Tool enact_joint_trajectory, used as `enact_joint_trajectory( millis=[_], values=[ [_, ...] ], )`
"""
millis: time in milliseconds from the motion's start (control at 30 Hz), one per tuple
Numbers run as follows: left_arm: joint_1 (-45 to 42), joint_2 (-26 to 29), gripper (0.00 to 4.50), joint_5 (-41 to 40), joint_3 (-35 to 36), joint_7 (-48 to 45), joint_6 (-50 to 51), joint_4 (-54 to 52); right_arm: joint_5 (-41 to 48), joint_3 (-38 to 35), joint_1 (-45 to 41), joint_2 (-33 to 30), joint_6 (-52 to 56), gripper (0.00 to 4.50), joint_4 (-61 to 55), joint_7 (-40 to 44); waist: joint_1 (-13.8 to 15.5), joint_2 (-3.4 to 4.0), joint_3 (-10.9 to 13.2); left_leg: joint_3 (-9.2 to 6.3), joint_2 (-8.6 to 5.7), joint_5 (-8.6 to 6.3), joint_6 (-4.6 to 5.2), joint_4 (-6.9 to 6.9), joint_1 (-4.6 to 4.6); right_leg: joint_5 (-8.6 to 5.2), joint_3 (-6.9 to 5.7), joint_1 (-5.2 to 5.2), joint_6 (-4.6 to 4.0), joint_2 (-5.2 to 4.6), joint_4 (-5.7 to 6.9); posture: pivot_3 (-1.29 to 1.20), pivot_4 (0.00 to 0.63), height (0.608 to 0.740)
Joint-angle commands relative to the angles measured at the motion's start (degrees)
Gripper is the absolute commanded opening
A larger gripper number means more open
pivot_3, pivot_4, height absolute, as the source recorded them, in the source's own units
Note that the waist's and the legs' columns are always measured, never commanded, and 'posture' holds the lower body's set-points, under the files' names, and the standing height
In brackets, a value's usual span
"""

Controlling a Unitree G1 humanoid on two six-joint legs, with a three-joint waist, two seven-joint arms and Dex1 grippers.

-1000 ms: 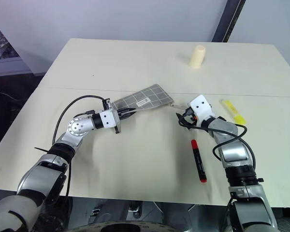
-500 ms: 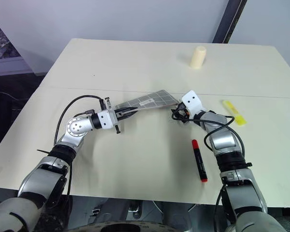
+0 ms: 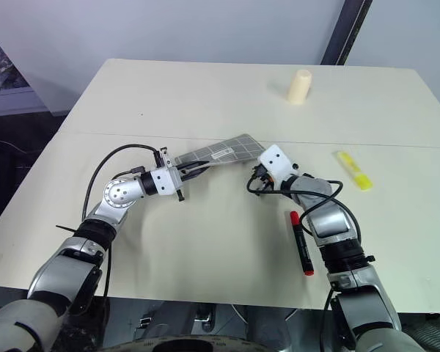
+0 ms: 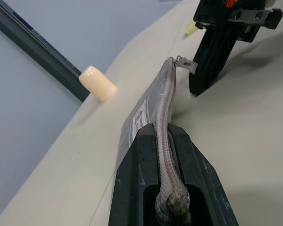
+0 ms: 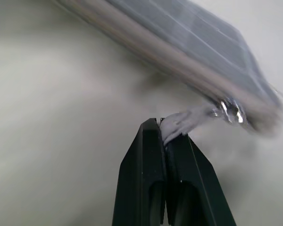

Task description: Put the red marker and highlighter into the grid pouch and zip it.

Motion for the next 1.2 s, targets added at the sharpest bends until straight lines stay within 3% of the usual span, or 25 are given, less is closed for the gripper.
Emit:
enact_joint_trajectory(
  millis=[33,433,633,933,1033,1200],
  values=[
    [-1.3,-1.8,0.00,2.2,-1.0,2.7,0.4,-1.2,-2.6,5.4,-1.5,0.9,0.2,0.04,-6.2,0.8,0.1,0.00,0.0,0.00,0.00,0.00,0.00,0.00,0.00,0.00,0.00,0.00,0.00,0.00,0.00,0.00,0.150,0.740],
    [-2.6,-3.7,0.00,7.2,-2.6,8.3,0.3,-0.4,-6.2,15.0,-3.7,1.3,-7.3,0.04,-10.5,6.5,0.0,-0.01,0.0,0.00,-0.02,-0.01,0.02,0.04,-0.02,0.01,-0.04,-0.02,0.02,0.01,-0.02,0.00,0.150,0.740],
    [-2.7,-4.0,0.00,7.5,-2.9,9.1,0.5,-0.5,-12.7,19.6,-5.7,-0.3,-14.5,0.04,-7.9,8.5,0.1,-0.01,0.0,0.00,-0.02,-0.01,0.02,0.05,-0.02,0.02,-0.05,-0.01,0.03,0.01,-0.03,0.00,0.150,0.740],
    [-2.6,-4.1,0.00,8.0,-2.4,10.5,0.6,-1.0,-15.1,17.4,-4.2,-4.7,-23.6,0.04,-6.6,10.5,0.1,-0.04,0.0,-0.02,-0.03,-0.01,0.01,0.05,-0.02,0.02,-0.08,0.01,0.04,0.00,-0.06,0.00,0.150,0.740],
    [-2.6,-4.2,0.00,8.4,-2.5,11.1,0.6,-1.0,-12.0,14.9,-3.3,-4.0,-20.9,0.04,-7.6,11.5,0.1,-0.05,0.0,-0.03,-0.02,-0.01,0.01,0.05,-0.02,0.02,-0.08,0.02,0.04,0.00,-0.05,0.00,0.150,0.740],
    [-2.8,-4.2,0.00,8.8,-2.8,12.2,0.6,-0.8,-11.3,11.1,0.1,-6.0,-19.6,2.54,-10.3,11.5,0.2,-0.06,0.0,-0.05,-0.03,-0.01,0.01,0.06,-0.02,0.02,-0.09,0.03,0.04,0.00,-0.05,0.00,0.150,0.740]
  ],
)
